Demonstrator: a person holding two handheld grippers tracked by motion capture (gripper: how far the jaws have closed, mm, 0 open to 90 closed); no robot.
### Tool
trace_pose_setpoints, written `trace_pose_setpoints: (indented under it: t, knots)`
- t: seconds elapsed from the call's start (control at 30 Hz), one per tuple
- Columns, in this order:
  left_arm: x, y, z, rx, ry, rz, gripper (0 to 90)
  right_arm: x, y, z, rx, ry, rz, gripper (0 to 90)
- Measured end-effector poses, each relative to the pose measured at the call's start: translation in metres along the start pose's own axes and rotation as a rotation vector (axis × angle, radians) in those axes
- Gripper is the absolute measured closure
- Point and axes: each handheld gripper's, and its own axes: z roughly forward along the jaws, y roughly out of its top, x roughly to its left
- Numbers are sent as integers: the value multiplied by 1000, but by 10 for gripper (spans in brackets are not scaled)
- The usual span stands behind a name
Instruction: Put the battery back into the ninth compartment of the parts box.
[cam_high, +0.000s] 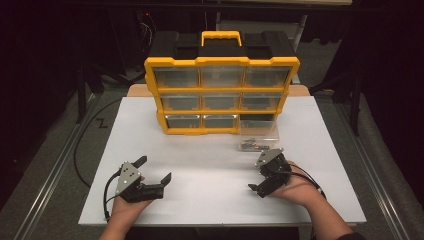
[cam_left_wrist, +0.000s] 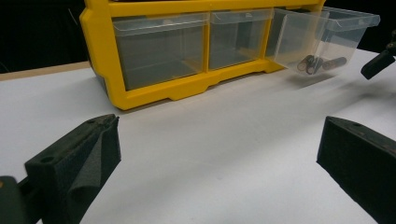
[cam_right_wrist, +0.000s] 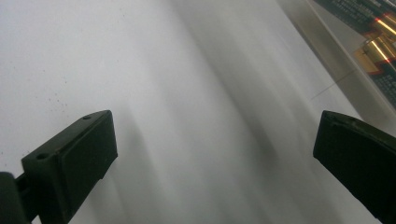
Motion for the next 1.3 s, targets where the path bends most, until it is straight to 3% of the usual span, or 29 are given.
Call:
trace_pose_setpoints:
  t: [0.47, 0.77, 0.83, 1.0, 1.3]
  knots:
    - [-1, 0, 1, 12, 6, 4, 1, 7, -14, 3, -202, -46, 119, 11]
    - [-2, 1, 4, 20, 5, 10, 1, 13, -22, -6, -389, -110, 209, 11]
    - [-3, 2, 5, 20, 5, 17, 1, 12, -26, -9, -447, -110, 249, 11]
    - [-2, 2, 5, 20, 26, 4, 1, 11, -32, -10, -460, -127, 271, 11]
    - [-2, 2, 11, 35, 37, 18, 1, 8, -37, -14, -483, -174, 277, 11]
